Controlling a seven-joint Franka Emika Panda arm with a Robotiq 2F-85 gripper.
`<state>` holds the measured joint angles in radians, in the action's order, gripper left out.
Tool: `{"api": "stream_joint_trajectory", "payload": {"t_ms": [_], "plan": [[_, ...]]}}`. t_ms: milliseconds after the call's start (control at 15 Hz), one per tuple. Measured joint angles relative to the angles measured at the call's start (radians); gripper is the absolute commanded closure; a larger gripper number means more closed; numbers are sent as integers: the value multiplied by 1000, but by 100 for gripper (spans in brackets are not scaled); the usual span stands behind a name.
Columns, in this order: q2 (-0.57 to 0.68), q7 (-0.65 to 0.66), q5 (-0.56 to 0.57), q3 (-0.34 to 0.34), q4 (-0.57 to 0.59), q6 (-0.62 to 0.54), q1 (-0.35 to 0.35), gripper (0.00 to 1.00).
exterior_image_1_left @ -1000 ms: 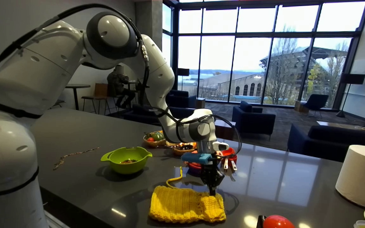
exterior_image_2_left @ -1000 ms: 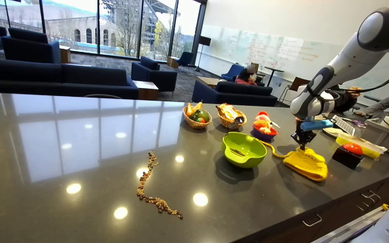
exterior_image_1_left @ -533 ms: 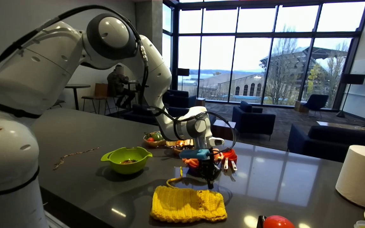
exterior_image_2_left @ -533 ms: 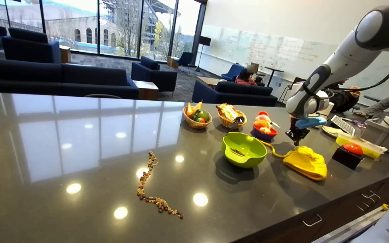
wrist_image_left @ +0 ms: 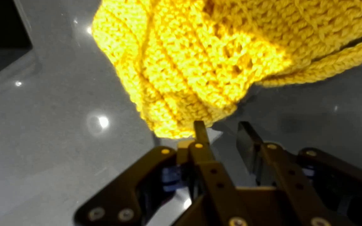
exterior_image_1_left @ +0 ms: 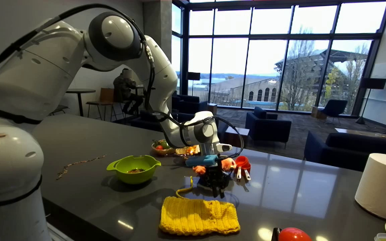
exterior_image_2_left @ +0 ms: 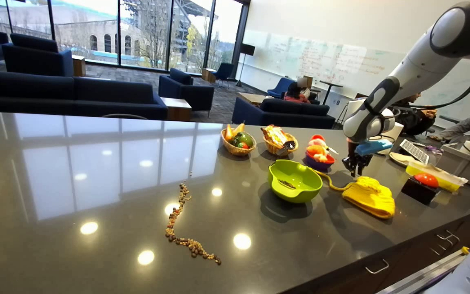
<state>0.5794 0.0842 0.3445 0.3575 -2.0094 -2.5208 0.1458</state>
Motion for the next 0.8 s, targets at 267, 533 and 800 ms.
{"api": "stream_joint_trajectory", "payload": {"t_ms": [267,533,800], "plan": [[-46,-17,37,-2,-27,87,-25,7],[-108,-79,69,-13,-49,212,-29,0],[-146,-182,68,-49,-67,291,-1,0]]}}
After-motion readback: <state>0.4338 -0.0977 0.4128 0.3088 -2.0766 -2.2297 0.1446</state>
